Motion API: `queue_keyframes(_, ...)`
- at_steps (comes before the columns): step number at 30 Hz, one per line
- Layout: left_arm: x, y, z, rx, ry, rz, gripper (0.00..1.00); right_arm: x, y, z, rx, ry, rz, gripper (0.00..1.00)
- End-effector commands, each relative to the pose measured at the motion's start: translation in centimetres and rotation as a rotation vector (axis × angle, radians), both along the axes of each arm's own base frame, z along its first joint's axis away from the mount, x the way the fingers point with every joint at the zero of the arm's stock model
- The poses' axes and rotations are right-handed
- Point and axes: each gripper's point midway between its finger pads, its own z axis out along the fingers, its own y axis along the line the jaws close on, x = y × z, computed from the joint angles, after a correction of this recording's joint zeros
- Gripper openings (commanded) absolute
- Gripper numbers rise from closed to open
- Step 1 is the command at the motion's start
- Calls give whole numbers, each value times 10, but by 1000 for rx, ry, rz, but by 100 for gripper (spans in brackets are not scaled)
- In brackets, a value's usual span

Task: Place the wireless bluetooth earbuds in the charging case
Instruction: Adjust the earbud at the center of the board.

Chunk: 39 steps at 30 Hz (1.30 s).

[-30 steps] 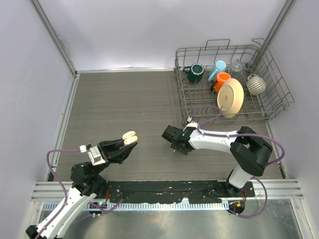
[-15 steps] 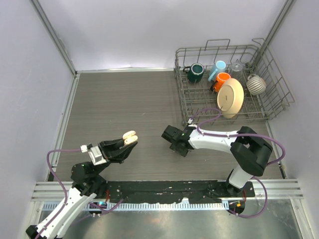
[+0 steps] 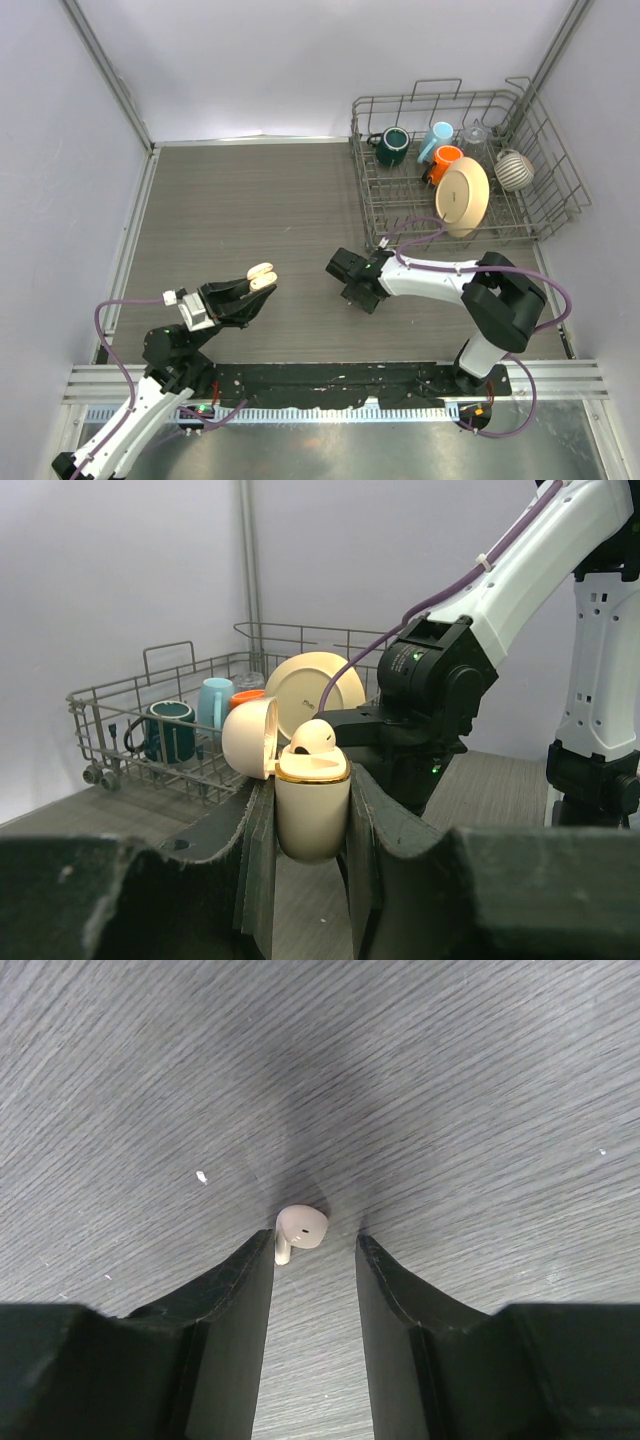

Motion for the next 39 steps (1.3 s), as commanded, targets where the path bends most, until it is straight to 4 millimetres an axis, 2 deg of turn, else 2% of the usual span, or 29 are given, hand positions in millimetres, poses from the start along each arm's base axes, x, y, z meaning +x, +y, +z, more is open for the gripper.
queue_keyframes(1,1,3,-7,-15,-25,22,0,-11,-36,-29,-141,74,-37,44)
queue_keyframes(7,1,3,-7,-14,-25,22,0,-3,-40,-28,-148,56,-58,41)
queue_keyframes(9,-2,6,4,-29,-44,24,0,-3,-41,-29,-153,56,-59,39)
queue_keyframes(12,-2,6,5,-30,-46,24,0,-1,-42,-31,-162,54,-63,34)
queue_keyframes(16,-2,6,4,-29,-44,24,0,3,-44,-30,-179,46,-51,34)
queue_keyframes(19,-2,6,5,-29,-45,24,0,8,-47,-24,-219,29,-10,43)
queue_keyframes(24,-1,6,4,-24,-43,28,0,13,-62,-12,-308,-1,18,44)
queue_keyframes(27,-1,6,2,-22,-40,29,0,10,-69,-12,-330,3,31,44)
queue_keyframes(33,0,6,2,-25,-38,32,0,10,-59,-15,-289,12,47,42)
queue_keyframes(39,1,6,0,-23,-34,34,0,11,-34,-10,-167,13,54,43)
